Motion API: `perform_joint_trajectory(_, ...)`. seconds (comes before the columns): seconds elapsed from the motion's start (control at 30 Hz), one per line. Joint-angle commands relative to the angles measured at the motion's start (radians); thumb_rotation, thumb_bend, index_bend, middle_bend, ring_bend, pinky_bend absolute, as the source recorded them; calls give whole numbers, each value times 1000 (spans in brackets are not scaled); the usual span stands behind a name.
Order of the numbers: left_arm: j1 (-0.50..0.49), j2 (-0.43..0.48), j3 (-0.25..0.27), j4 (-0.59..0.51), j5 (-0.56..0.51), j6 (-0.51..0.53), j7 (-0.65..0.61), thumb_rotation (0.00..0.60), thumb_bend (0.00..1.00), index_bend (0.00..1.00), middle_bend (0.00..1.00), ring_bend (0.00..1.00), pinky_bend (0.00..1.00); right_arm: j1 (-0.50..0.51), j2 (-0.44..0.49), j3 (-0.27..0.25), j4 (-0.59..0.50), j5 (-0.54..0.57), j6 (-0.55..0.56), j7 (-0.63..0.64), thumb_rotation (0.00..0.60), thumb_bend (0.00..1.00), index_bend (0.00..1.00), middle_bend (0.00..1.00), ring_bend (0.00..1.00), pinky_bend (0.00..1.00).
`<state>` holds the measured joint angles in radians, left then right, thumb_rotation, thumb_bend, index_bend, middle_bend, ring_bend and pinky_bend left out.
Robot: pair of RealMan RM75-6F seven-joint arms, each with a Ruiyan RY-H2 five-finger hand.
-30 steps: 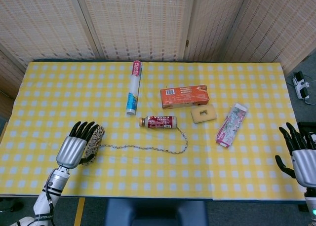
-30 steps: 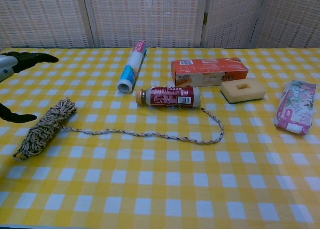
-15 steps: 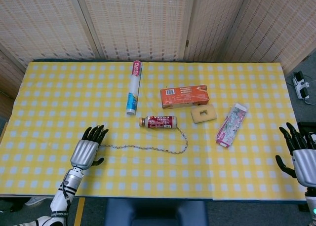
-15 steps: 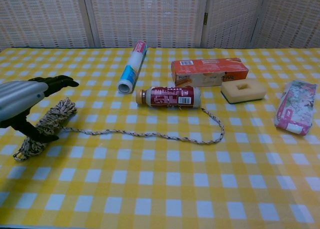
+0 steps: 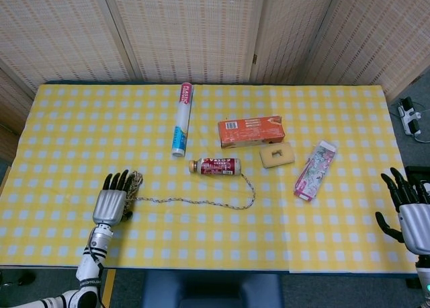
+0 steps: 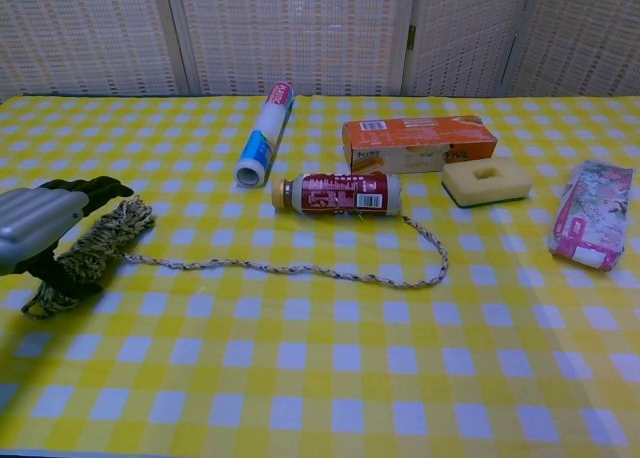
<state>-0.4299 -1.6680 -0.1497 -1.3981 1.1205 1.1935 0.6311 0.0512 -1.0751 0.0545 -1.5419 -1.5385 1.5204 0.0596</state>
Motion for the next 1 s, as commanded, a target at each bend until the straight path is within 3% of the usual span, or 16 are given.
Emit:
perform_joint_trajectory(0.03, 6, -17, -26, 27, -51, 40, 49, 600, 220, 0, 0, 9, 0, -2, 1, 0, 0, -2, 4, 2, 600, 417, 18, 19, 136, 52)
perform_joint_trajectory(0.23, 18, 21, -54, 19, -90, 35, -12, 600, 221, 51, 56, 97, 73, -4, 0, -1, 1, -1, 5, 5, 600, 417, 18, 19, 129, 52)
perform_joint_trajectory(0.43, 14, 63, -67, -11, -145, -34, -67, 600, 222, 240, 209, 249, 327, -3, -1, 0, 1, -2, 5, 4, 600, 416, 18, 19, 125, 52)
perform_joint_trajectory(0.5, 10, 68, -66, -11, -150, -44, -80, 600, 222, 266, 232, 278, 369, -3, -2, 0, 1, -2, 6, 4, 600, 416, 18, 19, 122, 52)
perform_joint_trajectory(1.0, -11, 43, -55, 25, -138, -52, -151, 600, 222, 402, 374, 407, 479, -5, -7, 0, 11, 8, -1, 11, 600, 417, 18, 19, 119, 52)
